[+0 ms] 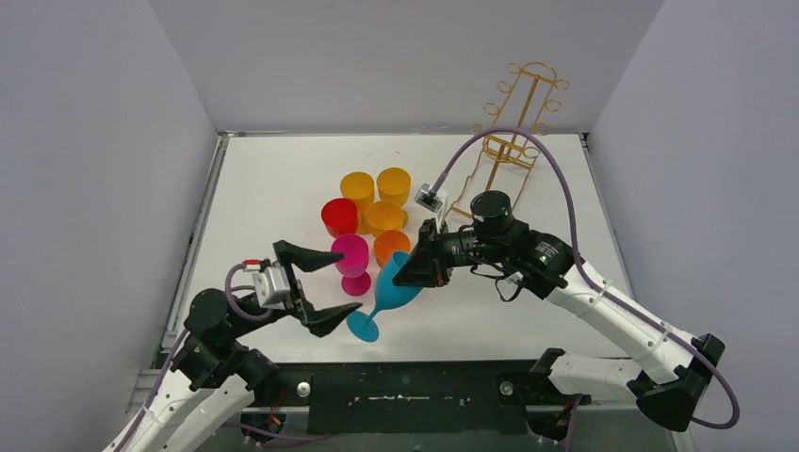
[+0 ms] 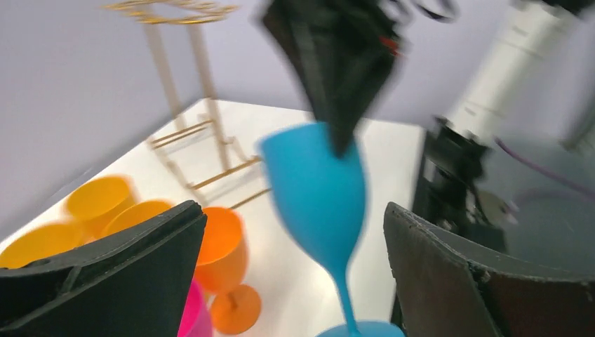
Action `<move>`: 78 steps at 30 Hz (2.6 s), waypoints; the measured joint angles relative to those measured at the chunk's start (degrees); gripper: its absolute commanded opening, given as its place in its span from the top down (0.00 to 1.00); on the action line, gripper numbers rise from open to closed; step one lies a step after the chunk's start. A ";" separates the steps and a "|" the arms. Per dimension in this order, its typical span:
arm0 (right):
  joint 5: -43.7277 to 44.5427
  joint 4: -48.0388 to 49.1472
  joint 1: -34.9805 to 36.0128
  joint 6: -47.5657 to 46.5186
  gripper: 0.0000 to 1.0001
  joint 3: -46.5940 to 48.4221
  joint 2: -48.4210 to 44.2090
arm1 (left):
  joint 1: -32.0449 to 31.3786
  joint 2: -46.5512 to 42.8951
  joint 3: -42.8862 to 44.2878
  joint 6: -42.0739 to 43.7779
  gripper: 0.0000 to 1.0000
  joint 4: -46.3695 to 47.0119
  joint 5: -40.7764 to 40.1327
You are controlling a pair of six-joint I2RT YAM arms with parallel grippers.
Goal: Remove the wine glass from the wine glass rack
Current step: Place the wine glass at the center of the board.
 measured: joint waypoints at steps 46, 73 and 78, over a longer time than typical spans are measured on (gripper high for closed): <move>60.28 -15.13 36.96 -10.54 1.00 10.10 11.85 | 25.42 26.43 21.35 -12.31 0.03 -32.79 -58.29; 64.02 -12.31 27.85 -0.81 1.00 14.45 31.47 | 27.17 20.72 4.81 -12.85 0.03 -25.59 -56.83; 63.78 -12.44 28.24 0.02 1.00 15.91 32.83 | 26.91 20.57 4.76 -12.81 0.03 -25.55 -57.07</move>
